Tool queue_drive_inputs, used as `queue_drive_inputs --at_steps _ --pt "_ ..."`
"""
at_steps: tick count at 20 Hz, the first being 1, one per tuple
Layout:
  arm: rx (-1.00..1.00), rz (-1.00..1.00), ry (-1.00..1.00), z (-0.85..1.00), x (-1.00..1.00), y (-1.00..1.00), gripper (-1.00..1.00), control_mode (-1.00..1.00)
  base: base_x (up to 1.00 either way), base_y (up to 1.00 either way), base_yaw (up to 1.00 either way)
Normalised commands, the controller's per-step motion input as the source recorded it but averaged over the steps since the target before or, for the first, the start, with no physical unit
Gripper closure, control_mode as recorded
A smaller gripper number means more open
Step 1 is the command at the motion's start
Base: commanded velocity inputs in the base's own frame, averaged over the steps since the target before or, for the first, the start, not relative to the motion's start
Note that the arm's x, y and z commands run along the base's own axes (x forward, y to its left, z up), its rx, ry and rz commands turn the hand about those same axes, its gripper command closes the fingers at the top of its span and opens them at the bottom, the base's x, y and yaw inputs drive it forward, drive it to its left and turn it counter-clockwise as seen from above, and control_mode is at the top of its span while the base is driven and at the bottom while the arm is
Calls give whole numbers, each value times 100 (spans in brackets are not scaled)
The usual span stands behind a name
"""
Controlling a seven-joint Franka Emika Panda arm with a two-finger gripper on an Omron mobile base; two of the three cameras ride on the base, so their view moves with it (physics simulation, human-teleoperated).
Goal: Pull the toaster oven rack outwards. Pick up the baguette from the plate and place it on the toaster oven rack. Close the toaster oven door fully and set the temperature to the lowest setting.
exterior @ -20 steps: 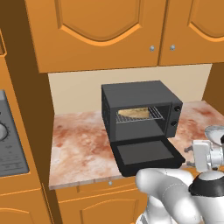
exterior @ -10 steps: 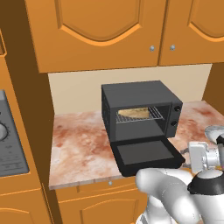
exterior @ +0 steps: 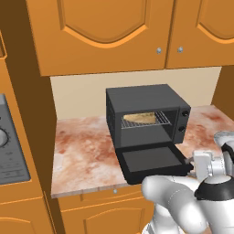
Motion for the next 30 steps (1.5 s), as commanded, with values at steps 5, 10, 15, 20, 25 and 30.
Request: queue_drive_inputs --at_steps 5,10,15,20,25,30 --pt "-1 0 0 -1 13 -5 -100 -100 0 0 0" --pt "0 0 0 0 3 -35 -100 -100 0 0 0" --pt "0 0 0 0 -4 -42 -100 -100 0 0 0" --pt "0 0 0 -2 24 -7 -100 -100 0 0 0" --pt "-1 0 -1 -4 10 18 -100 -100 0 0 0" --pt "-3 0 -4 -23 0 24 -100 -100 0 0 0"
